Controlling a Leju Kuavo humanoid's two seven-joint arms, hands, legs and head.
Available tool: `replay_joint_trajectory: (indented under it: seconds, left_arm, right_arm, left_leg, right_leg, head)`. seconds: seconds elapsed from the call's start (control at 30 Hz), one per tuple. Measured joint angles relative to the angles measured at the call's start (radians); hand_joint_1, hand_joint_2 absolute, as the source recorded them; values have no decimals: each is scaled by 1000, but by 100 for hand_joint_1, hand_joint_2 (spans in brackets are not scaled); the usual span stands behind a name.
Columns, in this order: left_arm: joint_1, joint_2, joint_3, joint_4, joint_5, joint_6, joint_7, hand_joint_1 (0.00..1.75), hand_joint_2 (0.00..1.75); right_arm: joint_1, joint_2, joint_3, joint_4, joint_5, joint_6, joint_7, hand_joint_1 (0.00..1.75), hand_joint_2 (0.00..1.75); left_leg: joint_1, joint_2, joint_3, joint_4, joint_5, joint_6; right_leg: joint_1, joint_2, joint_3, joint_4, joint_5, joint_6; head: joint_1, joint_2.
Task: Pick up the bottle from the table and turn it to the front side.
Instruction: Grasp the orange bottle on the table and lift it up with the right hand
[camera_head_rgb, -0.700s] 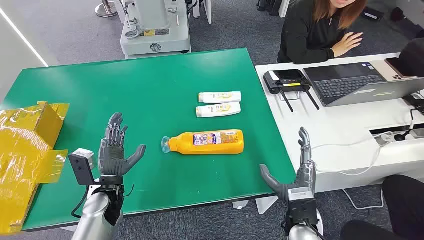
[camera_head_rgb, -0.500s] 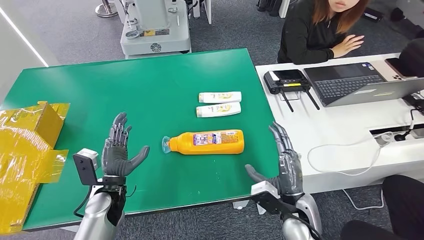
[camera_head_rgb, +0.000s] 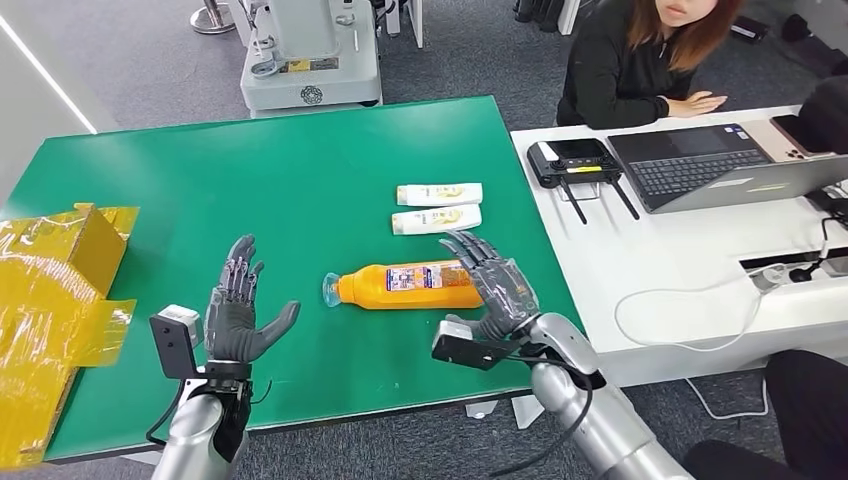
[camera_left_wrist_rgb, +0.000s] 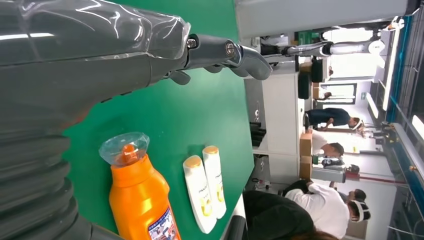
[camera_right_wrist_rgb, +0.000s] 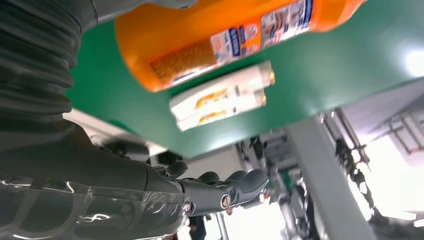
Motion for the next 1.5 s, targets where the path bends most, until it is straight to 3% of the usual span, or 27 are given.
replay_joint_trajectory:
  seconds: [0.3,0.53,0.93,1.5]
  left_arm:
    - [-8,5,0,5,3,-14,26,0,175]
    - [-16,10,-1,17,39,-24,34,0,175]
    - [-17,16,-2,21,112,-55,50,0,175]
    - [-15,26,2,21,173,-133,80,0,175]
  right_arm:
    - [-175,0,67,206,-191,173,-38,0,175]
    - [-268,-2,129,309,-166,205,-13,0,175]
    - [-474,-18,310,450,-139,365,22,0,175]
    - [-604,-4,487,538,-189,485,24,0,175]
  left_leg:
    - [0,0,0,0,0,0]
    - [0,1,0,1,0,0]
    - [0,0,0,1,0,0]
    - [0,0,0,1,0,0]
  right_leg:
    - [0,0,0,0,0,0]
    - [0,1,0,0,1,1]
    - [0,0,0,0,1,1]
    - [0,0,0,0,1,1]
  head:
    - [0,0]
    - [0,0]
    - [0,0]
    - [0,0]
